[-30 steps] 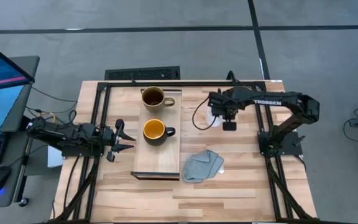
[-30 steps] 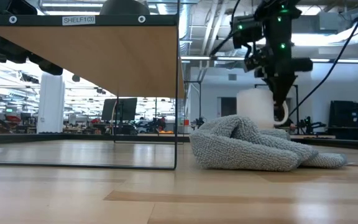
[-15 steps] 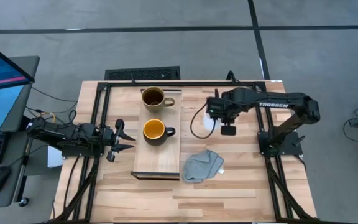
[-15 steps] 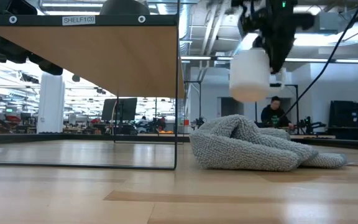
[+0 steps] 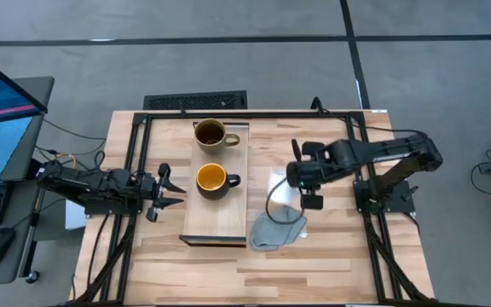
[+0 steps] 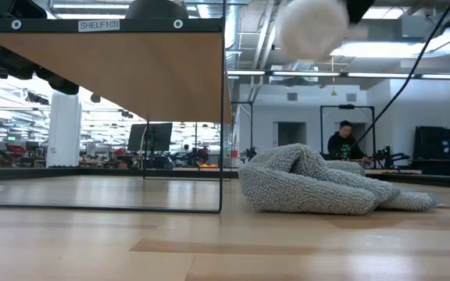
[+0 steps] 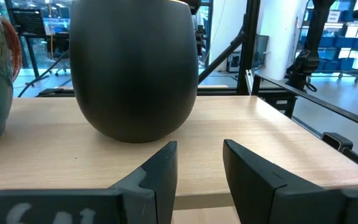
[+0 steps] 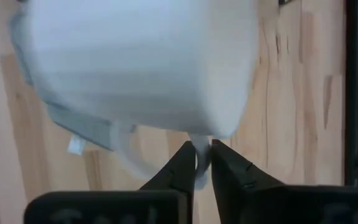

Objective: Stack small to large cups/mugs on shelf
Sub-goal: Put the white mug on the shelf

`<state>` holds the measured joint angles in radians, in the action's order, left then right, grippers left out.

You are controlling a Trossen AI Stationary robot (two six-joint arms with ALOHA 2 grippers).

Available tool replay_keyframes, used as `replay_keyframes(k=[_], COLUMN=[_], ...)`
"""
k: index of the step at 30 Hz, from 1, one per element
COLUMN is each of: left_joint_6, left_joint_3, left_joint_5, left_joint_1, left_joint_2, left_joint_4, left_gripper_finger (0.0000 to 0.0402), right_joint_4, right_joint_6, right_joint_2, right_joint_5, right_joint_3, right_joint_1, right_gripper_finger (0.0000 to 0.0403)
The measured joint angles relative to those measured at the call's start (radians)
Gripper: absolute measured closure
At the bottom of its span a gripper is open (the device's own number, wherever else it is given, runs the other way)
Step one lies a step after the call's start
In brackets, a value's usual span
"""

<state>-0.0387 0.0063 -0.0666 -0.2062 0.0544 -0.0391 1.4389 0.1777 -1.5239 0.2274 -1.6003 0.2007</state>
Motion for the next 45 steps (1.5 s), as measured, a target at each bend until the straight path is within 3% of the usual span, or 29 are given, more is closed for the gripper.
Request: replay_keyframes(k=[11,23,34,40,45], left_joint_6=[-0.034,-0.052,-0.052,-0.052,-0.052], left_joint_3=[0.0,0.0,0.0,0.0,0.0], left_joint_5=[0.0,0.0,0.001,0.01,0.026], left_joint_1=[0.0,0.0,0.0,0.0,0.0], left_joint_2=[0.0,0.0,0.0,0.0,0.0], left_joint_4=[0.0,0.0,0.0,0.002,0.004], left_gripper_finger=[0.0282,0.0282,0.0282,0.0282,0.0282], right_joint_4=[-0.008,-0.123,-0.348,-0.549,-0.756], right_joint_6=[0.103,0.147,-0.126,-0.318,-0.532], right_joint_2=[-0.003,-0.003,-0.124,-0.229,-0.302], right_joint_5=[0.062,0.368,0.622,0.836,0.883], right_joint_3=[-0.019,-0.019,-0.018,-0.017,-0.018], right_joint_1=[0.131,0.267,0.348,0.347,0.341], right_gripper_finger=[0.039,0.039,0.039,0.039,0.039])
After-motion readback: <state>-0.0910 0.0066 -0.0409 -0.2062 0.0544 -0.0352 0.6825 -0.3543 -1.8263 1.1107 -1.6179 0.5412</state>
